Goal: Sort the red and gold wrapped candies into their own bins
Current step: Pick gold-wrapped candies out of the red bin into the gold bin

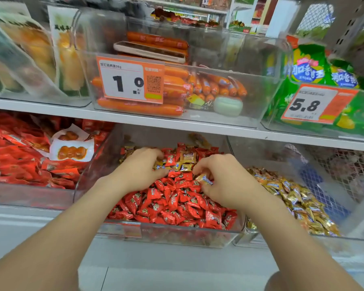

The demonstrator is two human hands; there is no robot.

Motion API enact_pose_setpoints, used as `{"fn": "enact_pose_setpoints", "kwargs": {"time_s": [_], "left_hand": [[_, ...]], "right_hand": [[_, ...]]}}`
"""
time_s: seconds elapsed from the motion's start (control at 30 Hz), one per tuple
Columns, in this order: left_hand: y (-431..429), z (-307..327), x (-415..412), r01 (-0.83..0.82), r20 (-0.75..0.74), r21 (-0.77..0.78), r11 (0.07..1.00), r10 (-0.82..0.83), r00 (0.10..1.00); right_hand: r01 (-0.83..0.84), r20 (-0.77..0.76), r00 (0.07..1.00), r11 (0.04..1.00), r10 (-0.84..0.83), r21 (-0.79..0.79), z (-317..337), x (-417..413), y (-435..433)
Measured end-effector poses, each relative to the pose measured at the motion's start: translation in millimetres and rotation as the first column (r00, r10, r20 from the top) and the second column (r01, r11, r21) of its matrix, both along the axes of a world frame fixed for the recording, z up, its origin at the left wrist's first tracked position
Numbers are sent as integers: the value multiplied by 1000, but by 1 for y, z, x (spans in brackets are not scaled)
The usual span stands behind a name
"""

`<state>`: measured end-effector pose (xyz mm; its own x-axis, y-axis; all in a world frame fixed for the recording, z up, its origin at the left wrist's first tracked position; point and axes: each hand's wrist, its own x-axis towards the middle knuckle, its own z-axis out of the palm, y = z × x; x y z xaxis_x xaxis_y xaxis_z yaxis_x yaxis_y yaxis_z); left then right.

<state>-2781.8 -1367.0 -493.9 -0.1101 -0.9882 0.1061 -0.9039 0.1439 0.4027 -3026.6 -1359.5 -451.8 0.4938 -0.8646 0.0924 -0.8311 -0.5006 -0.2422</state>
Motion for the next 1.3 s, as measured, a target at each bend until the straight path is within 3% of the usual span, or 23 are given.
{"fn": "enact_pose_setpoints", "kwargs": {"time_s": [0.23, 0.3, 0.4, 0.53, 0.6, 0.77, 0.97, 1.1, 1.3], "left_hand": [[6, 2, 0, 41, -171, -11, 999, -42, 984], [4, 0, 1, 55, -204, -40, 998, -62, 977], [3, 0, 5, 44, -222, -41, 998, -52, 974], [3, 1, 11, 30, -269, -11, 999, -32, 963], [1, -1, 12, 28, -312, 22, 999, -19, 950], [0, 4, 14, -15, -411, 106, 994, 58, 910], [3, 4, 15, -70, -508, 173, 982, 150, 848], [4, 7, 14, -101, -573, 205, 974, 203, 794], [4, 12, 11, -127, -646, 242, 962, 258, 719]], "right_hand": [[113, 364, 920, 988, -143, 102, 10, 12, -2], [102, 391, 912, 991, -126, 81, 5, 20, -9], [78, 322, 942, 996, -91, 53, -2, 27, -21], [36, -46, 998, 995, -32, 88, -10, 32, -34], [18, -108, 994, 995, -7, 100, -12, 35, -39], [-65, -12, 998, 998, 65, 12, -17, 28, -48], [-66, 183, 981, 998, 62, 12, -12, 19, -38], [-58, 318, 947, 997, 39, 52, -11, 13, -28], [-42, 495, 865, 972, -81, 233, -6, 5, -19]]}}
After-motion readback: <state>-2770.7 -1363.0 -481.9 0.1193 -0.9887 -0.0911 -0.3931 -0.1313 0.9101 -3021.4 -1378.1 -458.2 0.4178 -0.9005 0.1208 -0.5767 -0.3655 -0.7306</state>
